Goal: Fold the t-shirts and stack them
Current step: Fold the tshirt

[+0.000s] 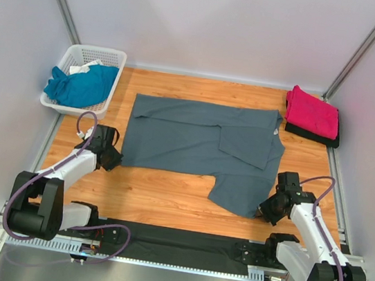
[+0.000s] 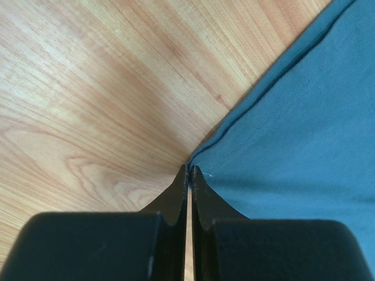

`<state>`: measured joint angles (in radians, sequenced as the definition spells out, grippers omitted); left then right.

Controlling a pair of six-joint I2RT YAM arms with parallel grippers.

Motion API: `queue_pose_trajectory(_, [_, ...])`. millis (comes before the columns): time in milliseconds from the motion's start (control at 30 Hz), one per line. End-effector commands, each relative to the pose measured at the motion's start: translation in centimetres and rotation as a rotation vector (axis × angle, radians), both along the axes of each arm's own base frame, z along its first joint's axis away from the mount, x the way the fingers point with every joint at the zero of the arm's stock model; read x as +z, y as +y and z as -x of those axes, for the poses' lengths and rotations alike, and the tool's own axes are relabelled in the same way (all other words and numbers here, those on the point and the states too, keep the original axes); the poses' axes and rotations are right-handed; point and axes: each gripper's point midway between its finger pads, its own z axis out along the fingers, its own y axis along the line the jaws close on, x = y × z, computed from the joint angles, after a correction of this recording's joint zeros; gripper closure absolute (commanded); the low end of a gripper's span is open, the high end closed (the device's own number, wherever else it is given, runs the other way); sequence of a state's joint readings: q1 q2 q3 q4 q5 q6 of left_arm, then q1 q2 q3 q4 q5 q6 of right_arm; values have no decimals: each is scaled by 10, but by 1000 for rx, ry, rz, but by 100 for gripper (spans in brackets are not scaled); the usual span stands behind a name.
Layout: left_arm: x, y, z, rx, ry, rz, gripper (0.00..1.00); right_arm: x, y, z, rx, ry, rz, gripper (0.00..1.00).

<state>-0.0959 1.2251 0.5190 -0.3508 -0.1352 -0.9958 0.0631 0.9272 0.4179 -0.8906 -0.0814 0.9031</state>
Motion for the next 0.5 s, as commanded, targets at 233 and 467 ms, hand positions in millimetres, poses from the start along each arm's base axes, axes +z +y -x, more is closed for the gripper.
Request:
queue_pose_trajectory(233, [27,20,-6,29,2,-107,100,66,-5,-43,23,-214,38,100])
queue_pose_trajectory(467, [42,22,-16,30,-13,-127,100,112,-5,-81,37,-340,49,100])
